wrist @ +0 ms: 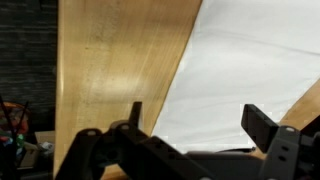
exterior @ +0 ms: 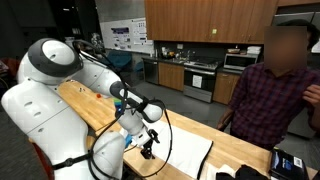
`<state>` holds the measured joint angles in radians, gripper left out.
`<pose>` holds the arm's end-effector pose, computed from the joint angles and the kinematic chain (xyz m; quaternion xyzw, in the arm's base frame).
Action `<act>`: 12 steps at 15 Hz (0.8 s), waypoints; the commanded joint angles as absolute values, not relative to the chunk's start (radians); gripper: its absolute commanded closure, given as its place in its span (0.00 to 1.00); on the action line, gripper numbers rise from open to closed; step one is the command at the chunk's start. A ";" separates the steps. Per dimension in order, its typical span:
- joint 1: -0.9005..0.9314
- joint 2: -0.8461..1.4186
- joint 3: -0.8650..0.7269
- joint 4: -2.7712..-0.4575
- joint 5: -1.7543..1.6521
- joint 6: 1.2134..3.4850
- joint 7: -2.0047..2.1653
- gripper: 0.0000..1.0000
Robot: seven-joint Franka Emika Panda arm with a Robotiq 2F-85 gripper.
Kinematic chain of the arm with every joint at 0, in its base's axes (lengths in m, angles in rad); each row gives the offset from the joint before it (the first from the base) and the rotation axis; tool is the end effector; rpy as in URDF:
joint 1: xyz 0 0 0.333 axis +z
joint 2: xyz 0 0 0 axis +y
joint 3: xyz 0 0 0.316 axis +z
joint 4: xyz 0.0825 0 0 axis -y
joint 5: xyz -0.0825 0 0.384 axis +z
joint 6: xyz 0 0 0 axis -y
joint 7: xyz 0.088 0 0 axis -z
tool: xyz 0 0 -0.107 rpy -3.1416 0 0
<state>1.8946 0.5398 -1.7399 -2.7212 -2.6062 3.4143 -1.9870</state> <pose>0.2649 0.0400 0.2288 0.7274 -0.6446 0.2349 0.0151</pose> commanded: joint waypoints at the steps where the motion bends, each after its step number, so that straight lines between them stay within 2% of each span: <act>1: 1.887 0.531 -1.740 -2.717 -2.606 3.414 -2.049 0.00; 7: 1.888 0.510 -1.751 -2.714 -2.606 3.413 -2.138 0.00; 9: 1.887 0.493 -1.727 -2.704 -2.606 3.443 -2.280 0.00; 12: 1.947 0.446 -1.785 -2.715 -2.605 3.404 -2.452 0.00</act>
